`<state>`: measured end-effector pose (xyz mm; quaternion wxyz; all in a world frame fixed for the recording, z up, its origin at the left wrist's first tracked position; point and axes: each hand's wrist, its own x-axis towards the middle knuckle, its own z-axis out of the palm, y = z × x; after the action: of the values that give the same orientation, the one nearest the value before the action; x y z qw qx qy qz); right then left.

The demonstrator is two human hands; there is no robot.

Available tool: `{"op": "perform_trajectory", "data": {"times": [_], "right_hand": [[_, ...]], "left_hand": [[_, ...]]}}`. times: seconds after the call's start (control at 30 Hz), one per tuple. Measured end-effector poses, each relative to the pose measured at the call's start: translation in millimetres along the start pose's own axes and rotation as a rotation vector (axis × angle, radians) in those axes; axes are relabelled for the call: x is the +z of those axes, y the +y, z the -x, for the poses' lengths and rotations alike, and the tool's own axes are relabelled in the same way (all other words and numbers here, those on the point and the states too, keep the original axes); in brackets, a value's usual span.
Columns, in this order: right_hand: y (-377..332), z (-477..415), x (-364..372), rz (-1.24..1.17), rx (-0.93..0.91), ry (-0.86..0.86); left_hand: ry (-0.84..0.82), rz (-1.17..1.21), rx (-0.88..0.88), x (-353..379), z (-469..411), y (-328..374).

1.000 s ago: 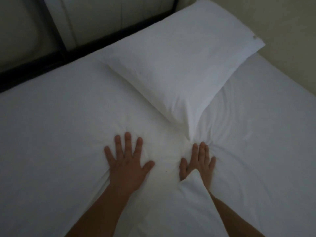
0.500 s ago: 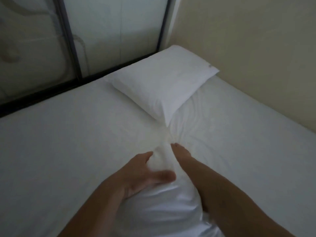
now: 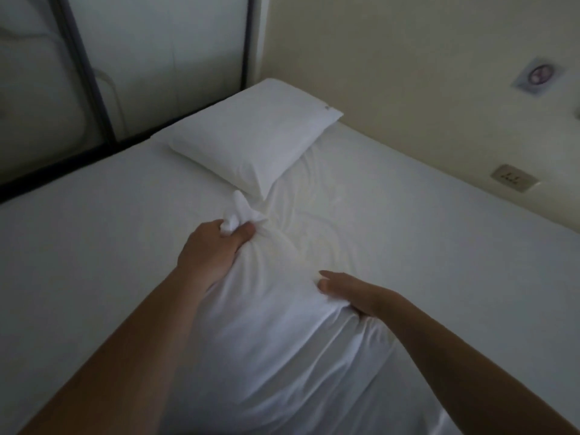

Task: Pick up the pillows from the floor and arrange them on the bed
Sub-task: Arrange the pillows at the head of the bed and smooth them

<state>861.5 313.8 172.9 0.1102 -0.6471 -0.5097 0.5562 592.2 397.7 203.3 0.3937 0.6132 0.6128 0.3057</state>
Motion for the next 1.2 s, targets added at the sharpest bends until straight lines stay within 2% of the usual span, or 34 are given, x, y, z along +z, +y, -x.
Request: {"op": "perform_trajectory", "data": {"times": [0.07,0.13,0.23,0.3,0.47,0.57,0.73,0.83,0.9,0.93,1.0,1.07,1.13,1.2], "right_hand": [[17,23,-3,0.211,-0.007,0.006],[42,41,-1,0.324,0.045,0.065],[57,57,12,0.323,-0.04,0.301],[48,62,17,0.267,-0.126,0.397],[-33,70,-7,0.38,-0.288,0.508],[-100,63,-34,0.593,-0.399,0.618],[-183,30,-46,1.002,-0.681,0.96],[-192,4,-26,1.082,-0.895,1.109],[-175,-18,1,1.038,-0.965,1.044],[-160,-30,17,1.032,-0.988,0.953],[-121,-56,49,1.108,-1.0,0.711],[-88,-76,67,1.12,-0.915,0.49],[-71,-94,63,0.982,-0.76,0.455],[-58,-113,48,0.932,-0.642,0.558]], "left_hand": [[0.059,0.0,0.029,-5,5,4],[0.127,0.022,0.054,-11,14,9],[0.238,0.01,0.115,-19,31,19],[0.303,0.009,0.154,-30,43,24],[0.535,0.133,0.142,-87,44,30],[0.656,0.243,0.14,-125,32,44],[0.879,0.268,0.072,-170,15,60],[1.034,0.187,0.002,-168,9,54],[1.16,-0.004,0.051,-161,7,37],[1.175,-0.161,0.106,-156,6,26],[1.076,-0.463,0.235,-139,3,7],[0.833,-0.605,0.33,-113,-1,-8],[0.53,-0.698,0.274,-83,-7,-22],[0.272,-0.788,0.145,-57,-18,-41]]}}
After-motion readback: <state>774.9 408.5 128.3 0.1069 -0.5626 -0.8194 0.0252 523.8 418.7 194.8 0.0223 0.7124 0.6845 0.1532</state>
